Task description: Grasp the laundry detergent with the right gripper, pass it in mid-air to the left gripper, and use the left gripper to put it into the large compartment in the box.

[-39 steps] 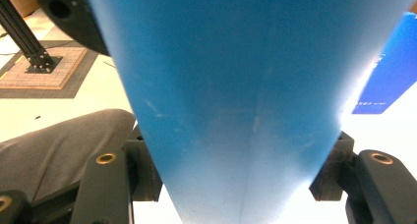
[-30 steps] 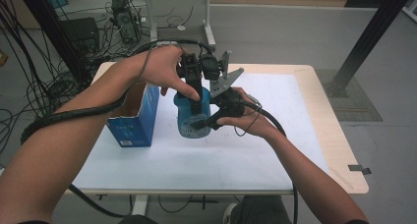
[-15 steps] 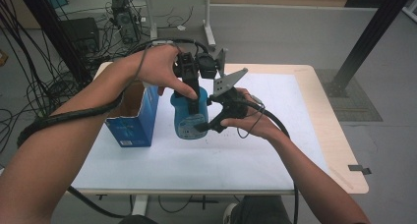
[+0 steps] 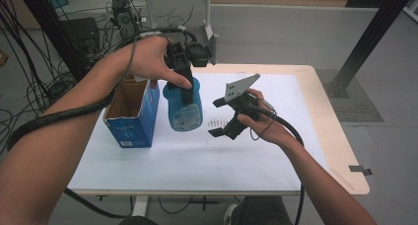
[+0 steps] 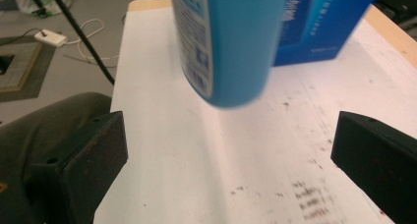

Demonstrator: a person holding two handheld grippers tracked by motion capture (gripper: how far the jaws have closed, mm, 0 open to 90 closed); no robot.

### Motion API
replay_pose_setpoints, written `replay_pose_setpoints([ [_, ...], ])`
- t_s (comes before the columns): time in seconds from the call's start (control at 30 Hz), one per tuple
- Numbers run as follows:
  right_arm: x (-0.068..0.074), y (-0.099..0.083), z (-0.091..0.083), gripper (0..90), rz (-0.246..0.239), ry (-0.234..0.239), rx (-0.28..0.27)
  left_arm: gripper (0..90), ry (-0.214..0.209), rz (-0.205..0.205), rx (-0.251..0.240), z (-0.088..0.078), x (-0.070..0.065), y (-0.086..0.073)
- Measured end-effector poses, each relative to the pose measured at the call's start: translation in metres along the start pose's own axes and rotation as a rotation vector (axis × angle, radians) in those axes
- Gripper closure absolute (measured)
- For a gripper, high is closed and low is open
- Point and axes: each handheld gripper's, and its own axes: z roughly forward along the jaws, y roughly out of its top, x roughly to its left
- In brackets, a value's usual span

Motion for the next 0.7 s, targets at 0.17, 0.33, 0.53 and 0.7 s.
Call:
replay_pose_setpoints([
  [0.17, -0.008, -0.008, -0.016, 0.5, 0.051, -0.042, 0.015, 36.3, -0.008, -0.08, -0.011, -0.005, 0.009, -0.005],
  [0.33, -0.014, -0.016, -0.03, 0.4, 0.099, -0.099, 0.02, 36.3, -0.01, -0.159, -0.019, -0.014, 0.018, -0.012],
  [0.53, -0.017, -0.021, -0.043, 0.4, 0.126, -0.143, 0.034, 36.3, -0.012, -0.267, -0.024, -0.026, 0.03, -0.021],
  [0.7, -0.018, -0.026, -0.054, 0.3, 0.144, -0.164, 0.039, 36.4, -0.015, -0.353, -0.009, -0.037, 0.038, -0.03],
])
